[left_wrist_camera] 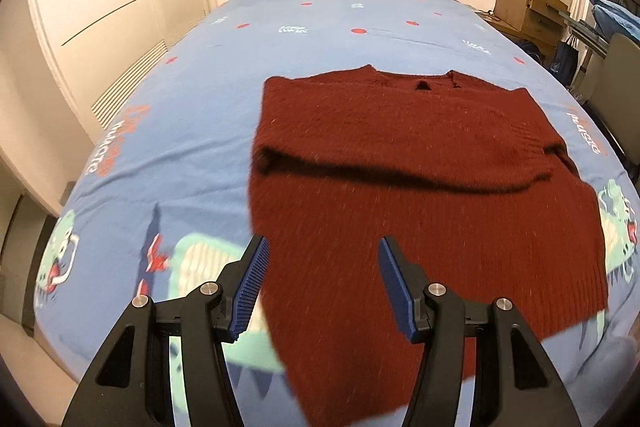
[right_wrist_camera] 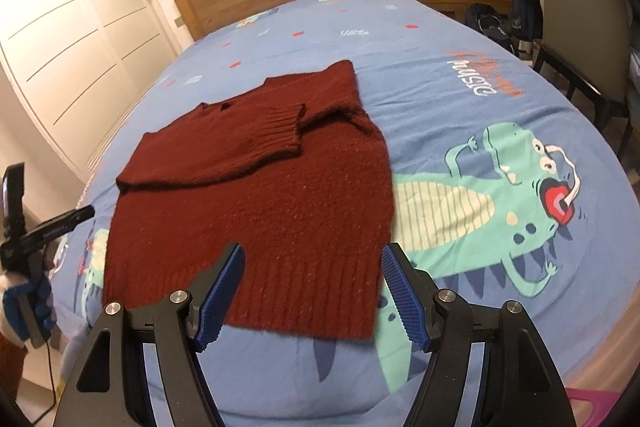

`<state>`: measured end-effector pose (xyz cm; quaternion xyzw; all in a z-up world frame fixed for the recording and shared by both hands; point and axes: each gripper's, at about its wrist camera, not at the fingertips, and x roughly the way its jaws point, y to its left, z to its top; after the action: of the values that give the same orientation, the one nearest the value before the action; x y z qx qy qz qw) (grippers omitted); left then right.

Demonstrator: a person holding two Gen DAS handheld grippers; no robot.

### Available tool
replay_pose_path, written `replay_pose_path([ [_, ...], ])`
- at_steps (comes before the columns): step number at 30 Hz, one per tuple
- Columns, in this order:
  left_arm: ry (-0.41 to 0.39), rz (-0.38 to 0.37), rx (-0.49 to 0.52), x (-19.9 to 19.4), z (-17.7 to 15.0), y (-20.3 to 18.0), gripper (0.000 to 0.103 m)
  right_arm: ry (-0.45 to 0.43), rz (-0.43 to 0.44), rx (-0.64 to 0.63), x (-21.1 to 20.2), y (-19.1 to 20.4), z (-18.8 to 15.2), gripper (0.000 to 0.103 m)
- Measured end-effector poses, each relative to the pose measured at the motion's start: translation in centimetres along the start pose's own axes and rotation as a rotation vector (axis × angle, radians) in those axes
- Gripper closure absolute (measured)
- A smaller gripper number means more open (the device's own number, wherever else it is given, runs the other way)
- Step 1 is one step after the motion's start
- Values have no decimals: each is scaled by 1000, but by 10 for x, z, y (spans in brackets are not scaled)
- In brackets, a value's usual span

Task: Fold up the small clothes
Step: 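Lift the left tool away from the sweater, then move both tools toward the ribbed sweater hem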

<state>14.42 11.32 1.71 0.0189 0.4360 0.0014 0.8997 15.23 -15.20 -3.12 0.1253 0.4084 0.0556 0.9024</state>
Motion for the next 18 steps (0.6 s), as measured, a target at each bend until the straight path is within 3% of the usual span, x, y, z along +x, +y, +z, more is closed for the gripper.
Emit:
replay_pose_path([
  [10, -34, 52, -11, -43, -36, 6, 52, 21, -26, 0, -8, 1, -14, 30],
  [18, -49, 60, 15, -46, -52, 0, 52, 55, -51, -4, -7, -3, -19, 30],
])
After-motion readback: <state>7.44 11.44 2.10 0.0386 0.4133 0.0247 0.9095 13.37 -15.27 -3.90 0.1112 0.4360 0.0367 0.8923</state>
